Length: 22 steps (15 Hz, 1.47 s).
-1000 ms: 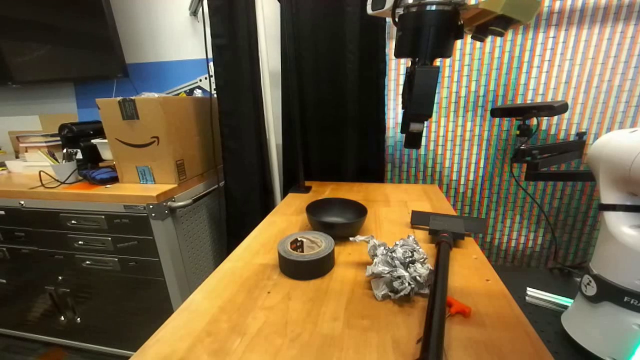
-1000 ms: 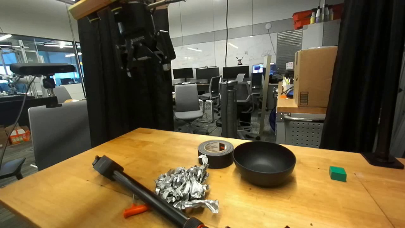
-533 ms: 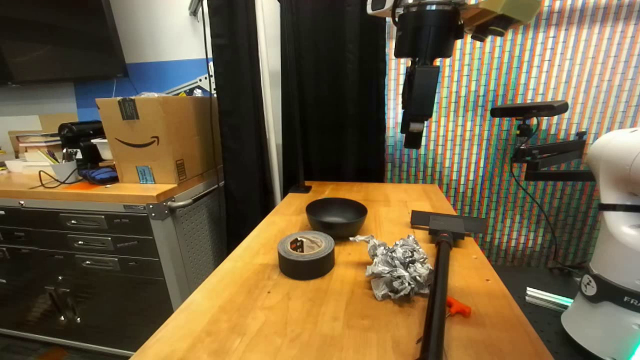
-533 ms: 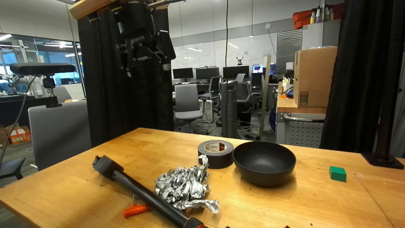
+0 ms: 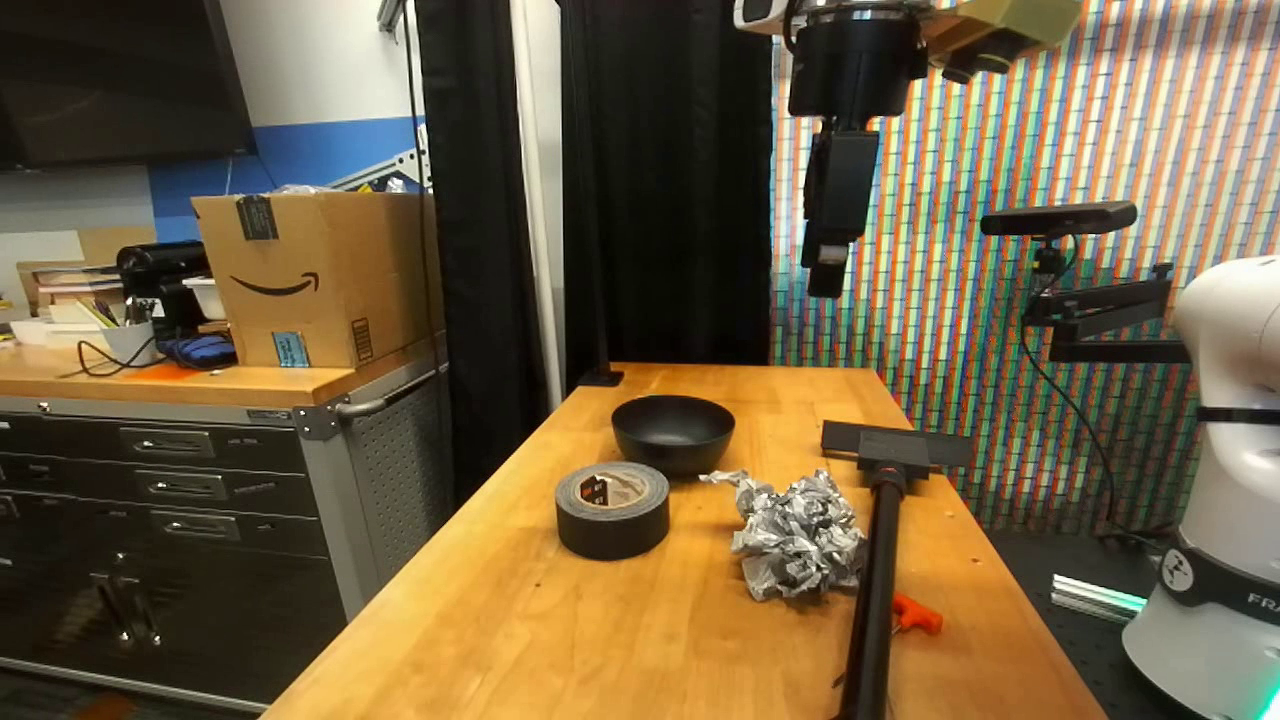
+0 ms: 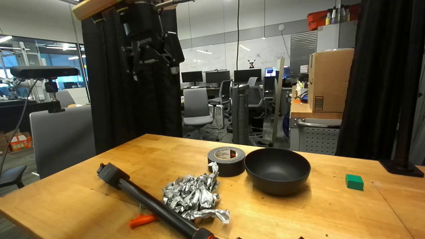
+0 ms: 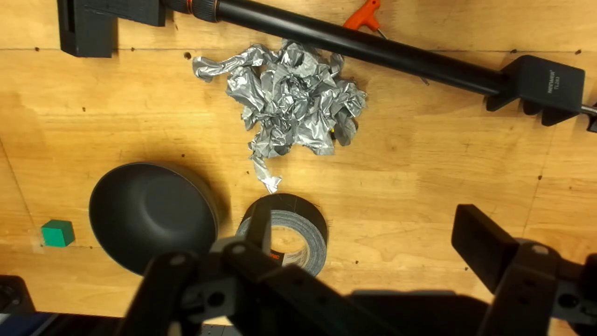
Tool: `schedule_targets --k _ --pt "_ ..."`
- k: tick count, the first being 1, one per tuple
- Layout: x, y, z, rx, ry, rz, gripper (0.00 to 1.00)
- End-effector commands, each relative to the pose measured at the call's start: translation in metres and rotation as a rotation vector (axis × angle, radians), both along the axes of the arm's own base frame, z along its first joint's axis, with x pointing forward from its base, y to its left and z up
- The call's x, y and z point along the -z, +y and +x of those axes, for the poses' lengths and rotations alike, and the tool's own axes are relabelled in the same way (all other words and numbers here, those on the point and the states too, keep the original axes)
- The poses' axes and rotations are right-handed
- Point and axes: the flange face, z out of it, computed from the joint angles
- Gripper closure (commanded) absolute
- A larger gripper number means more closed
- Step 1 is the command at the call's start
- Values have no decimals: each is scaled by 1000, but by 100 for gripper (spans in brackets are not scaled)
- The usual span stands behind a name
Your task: Move the black masking tape to the right
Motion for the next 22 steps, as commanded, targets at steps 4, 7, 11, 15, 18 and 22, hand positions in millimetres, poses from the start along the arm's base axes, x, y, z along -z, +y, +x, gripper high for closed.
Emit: schedule_targets --k 4,7,11,15,18,22 --pt "-2 -1 9 -15 -9 -12 0" --pt "-4 -8 46 -57 -21 -110 0" --pt "-11 -18 107 -87 -72 -237 0" --pt "-11 -19 154 -125 -62 -232 0" --pt "-6 -15 178 -172 -35 -134 0" --pt "7 -11 196 -215 5 -2 0"
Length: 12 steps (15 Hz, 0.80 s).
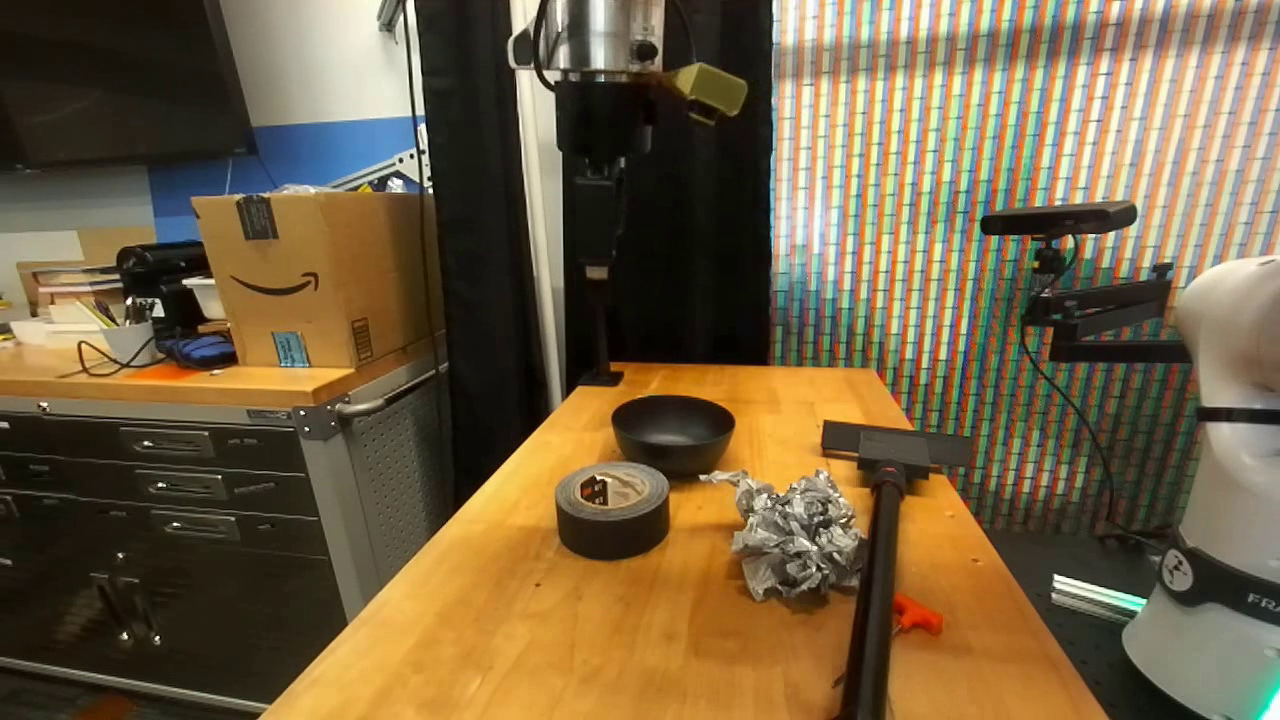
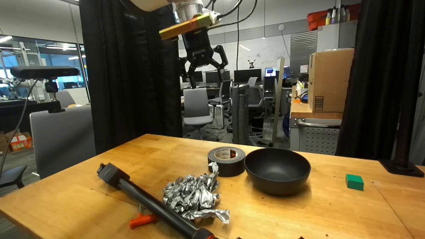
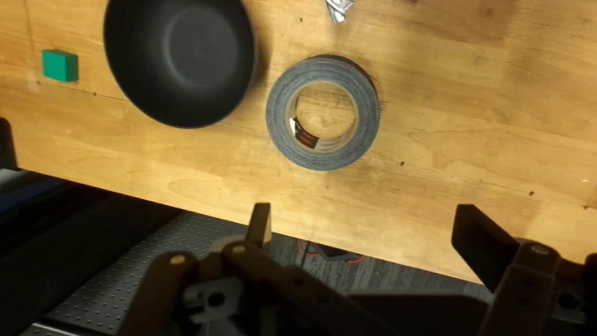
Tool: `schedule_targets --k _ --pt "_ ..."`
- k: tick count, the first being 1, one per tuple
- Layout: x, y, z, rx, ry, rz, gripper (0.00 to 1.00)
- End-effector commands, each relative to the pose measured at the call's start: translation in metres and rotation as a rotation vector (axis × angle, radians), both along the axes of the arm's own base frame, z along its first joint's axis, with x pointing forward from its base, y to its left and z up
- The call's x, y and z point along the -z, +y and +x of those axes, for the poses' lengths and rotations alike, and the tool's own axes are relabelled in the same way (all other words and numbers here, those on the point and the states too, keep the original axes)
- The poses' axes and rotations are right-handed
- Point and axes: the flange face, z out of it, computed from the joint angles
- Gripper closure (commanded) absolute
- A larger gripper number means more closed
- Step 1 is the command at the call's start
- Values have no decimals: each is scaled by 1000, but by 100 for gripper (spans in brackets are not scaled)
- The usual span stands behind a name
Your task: Move the black masking tape to the right
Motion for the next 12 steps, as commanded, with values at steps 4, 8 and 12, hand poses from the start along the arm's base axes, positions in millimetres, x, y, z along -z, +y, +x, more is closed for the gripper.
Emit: schedule_targets --k 4,8,12 --pt "18 -8 29 -36 50 99 0" --pt "56 -18 35 -17 109 87 0" --pt "98 -16 44 -9 177 86 0"
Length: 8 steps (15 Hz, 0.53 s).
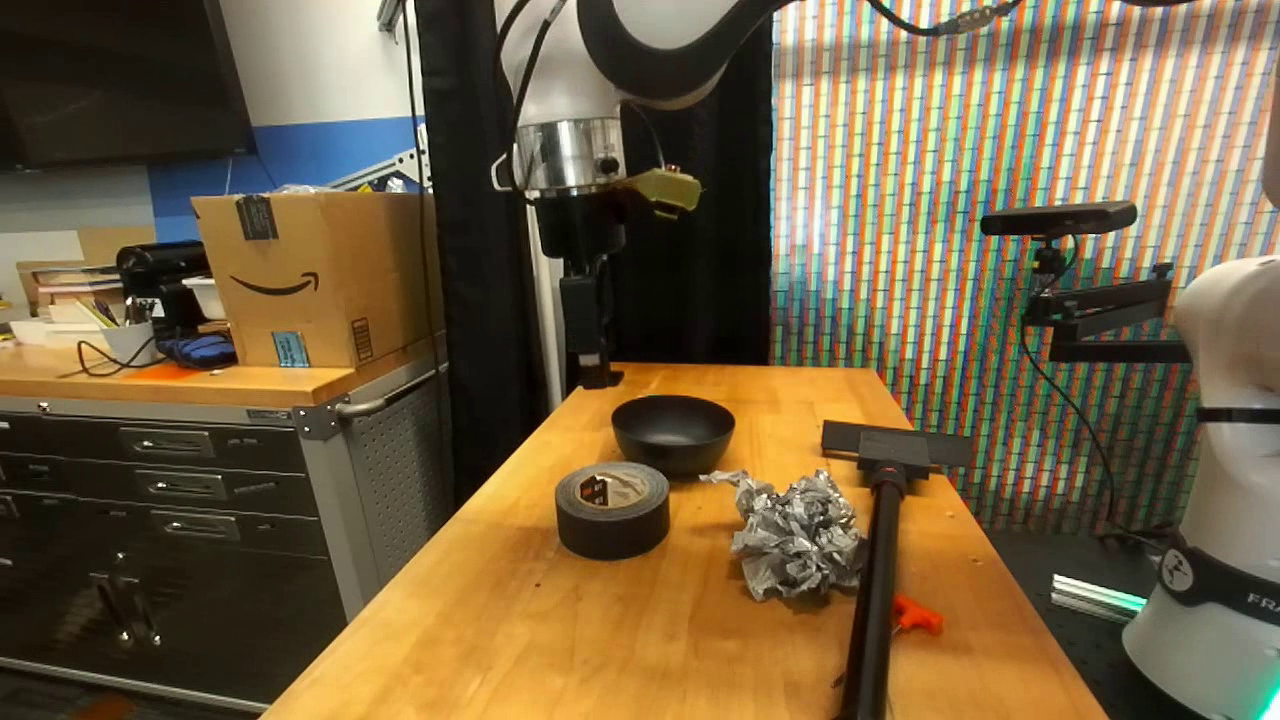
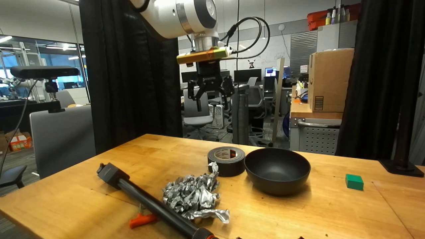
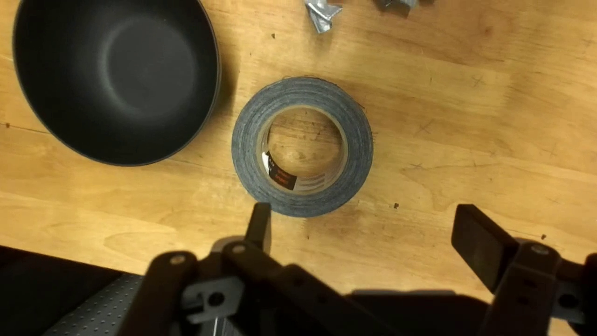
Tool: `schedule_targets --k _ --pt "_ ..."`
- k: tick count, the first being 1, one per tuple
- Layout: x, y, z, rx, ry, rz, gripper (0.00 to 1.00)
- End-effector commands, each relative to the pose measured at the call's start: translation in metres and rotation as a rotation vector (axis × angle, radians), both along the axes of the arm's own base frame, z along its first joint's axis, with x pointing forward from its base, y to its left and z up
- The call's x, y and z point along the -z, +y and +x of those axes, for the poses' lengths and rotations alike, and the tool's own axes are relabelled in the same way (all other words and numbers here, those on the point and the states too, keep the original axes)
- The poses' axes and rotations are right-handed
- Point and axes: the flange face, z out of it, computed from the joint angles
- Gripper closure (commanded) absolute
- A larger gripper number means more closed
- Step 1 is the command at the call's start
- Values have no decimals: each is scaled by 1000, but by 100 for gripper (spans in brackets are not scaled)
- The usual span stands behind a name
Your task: Move the black masking tape to the right
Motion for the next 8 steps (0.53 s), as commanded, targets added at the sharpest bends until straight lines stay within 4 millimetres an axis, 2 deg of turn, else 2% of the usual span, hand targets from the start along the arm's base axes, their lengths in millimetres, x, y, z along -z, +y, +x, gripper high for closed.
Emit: schedule_targets --k 1,4,8 --pt "29 5 10 -8 41 15 0" --pt "52 10 12 -13 82 10 0" --pt "56 10 10 -23 53 29 0"
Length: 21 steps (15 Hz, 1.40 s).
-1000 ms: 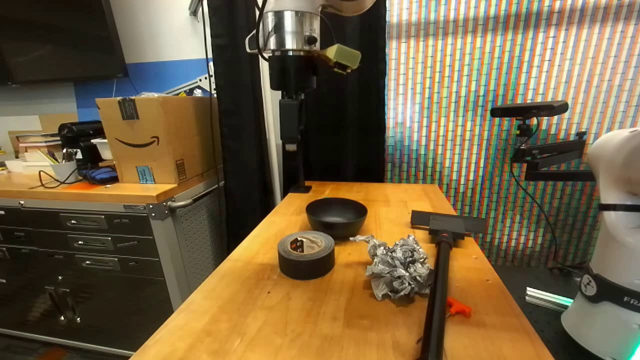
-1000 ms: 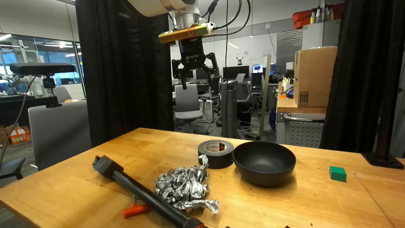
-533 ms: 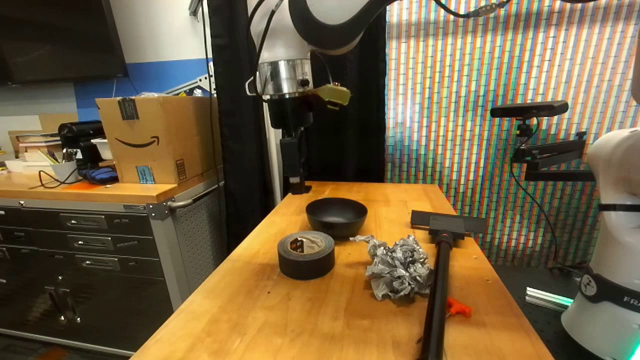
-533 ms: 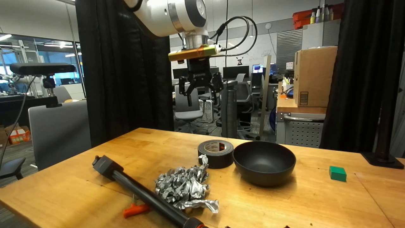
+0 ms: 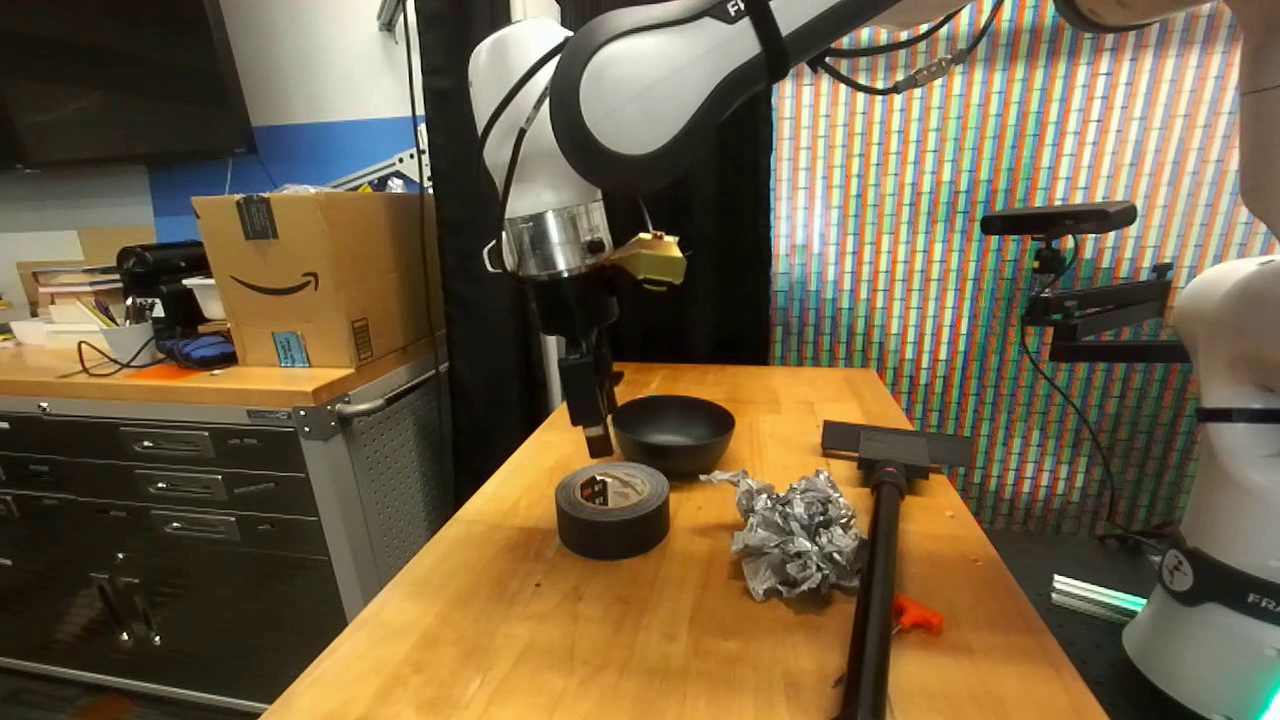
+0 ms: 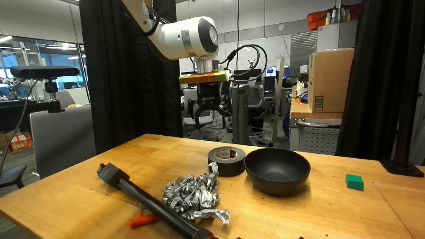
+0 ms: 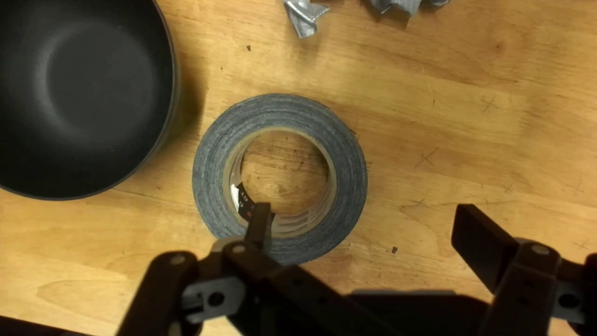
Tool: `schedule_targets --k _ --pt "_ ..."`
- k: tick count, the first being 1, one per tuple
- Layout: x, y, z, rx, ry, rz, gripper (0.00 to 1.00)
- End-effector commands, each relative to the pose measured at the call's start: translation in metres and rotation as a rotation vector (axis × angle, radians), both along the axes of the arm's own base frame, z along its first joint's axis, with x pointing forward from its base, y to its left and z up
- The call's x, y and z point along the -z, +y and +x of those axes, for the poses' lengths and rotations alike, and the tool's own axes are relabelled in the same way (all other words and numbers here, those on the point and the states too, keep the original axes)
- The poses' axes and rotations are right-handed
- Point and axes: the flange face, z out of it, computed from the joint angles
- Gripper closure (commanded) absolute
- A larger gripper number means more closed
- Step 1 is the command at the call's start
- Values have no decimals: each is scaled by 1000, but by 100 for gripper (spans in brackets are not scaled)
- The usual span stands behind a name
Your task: Move the black masking tape to the right
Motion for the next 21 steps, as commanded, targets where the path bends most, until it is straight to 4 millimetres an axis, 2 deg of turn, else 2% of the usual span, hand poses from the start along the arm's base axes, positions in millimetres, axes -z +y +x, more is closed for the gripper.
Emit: schedule_targets --k 1,8,13,21 --pt "-6 -1 0 -12 -49 23 0" --pt "31 -11 4 -13 -26 23 0" --pt "59 -12 3 -24 17 14 0" --pt "78 -13 6 -37 56 11 0"
